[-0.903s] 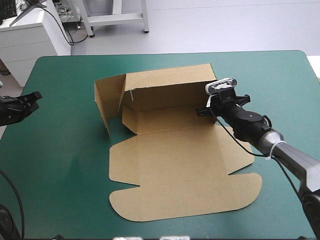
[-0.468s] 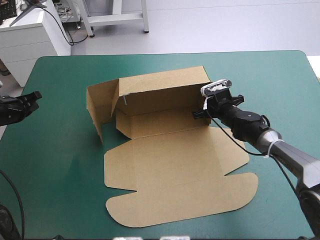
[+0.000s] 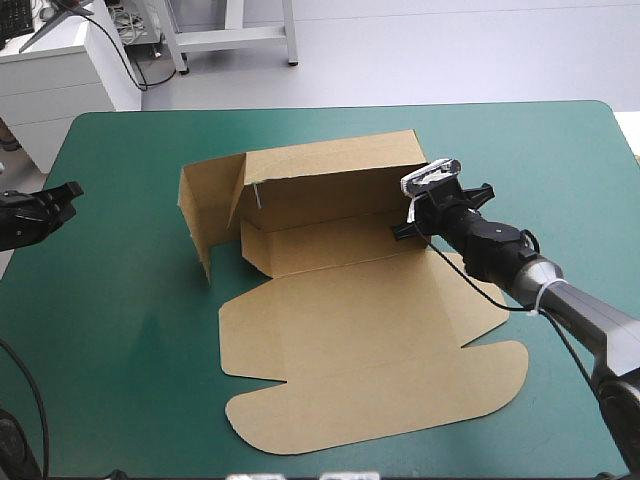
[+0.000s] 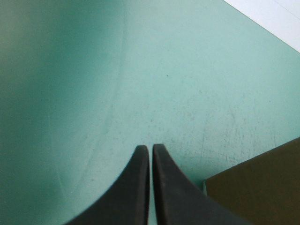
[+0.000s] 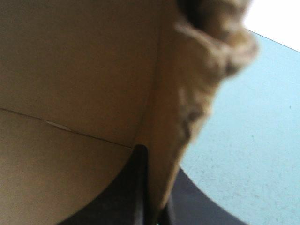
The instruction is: Fold the box
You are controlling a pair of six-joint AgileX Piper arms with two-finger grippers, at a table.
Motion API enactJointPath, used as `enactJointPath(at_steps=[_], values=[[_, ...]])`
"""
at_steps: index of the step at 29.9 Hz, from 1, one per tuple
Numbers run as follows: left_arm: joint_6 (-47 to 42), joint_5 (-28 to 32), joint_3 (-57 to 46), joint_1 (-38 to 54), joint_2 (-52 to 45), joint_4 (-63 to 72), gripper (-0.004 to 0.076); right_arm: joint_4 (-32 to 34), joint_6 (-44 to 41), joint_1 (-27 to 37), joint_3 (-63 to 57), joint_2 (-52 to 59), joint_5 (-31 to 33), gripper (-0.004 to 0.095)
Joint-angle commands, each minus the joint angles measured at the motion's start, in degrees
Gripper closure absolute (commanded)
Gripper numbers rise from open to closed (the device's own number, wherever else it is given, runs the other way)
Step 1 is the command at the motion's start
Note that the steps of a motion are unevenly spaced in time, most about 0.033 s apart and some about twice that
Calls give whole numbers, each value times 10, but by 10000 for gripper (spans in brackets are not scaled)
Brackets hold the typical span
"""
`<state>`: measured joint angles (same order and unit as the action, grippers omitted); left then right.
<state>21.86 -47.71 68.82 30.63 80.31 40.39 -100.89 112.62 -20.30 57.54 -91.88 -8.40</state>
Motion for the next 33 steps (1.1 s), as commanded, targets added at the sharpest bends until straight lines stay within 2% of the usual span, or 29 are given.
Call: enactJointPath(at_steps=[1,10,12,14,16,19,22,24,27,29,31,33], values=[[13,21,14,2,-18,42,717,-40,28,4,18,20,-12,922],[14,22,14,2,-18,47,717,-40,-113,1,18,20,49,922],[14,22,14,2,-18,47,717,-37,-117,1,18,20,84,922],[14,23,14,2,-18,47,717,1,-108,1,18,20,104,921],[14,24,14,2,-18,51,717,39,-108,1,18,20,99,921],[14,24,14,2,-18,52,717,41,-118,1,18,20,84,922],[14,24,14,2,-18,54,717,65,-117,1,18,19,113,922],[14,25,14,2,-18,57,717,136,-126,1,18,19,138,922],[18,24,14,2,-18,62,717,266,-209,2,18,19,155,922],[33,21,14,2,-18,70,717,381,-297,7,18,13,173,922],[33,21,14,2,-18,80,717,498,-420,18,18,8,202,922],[43,18,14,2,-18,93,717,577,-537,33,18,3,223,922]])
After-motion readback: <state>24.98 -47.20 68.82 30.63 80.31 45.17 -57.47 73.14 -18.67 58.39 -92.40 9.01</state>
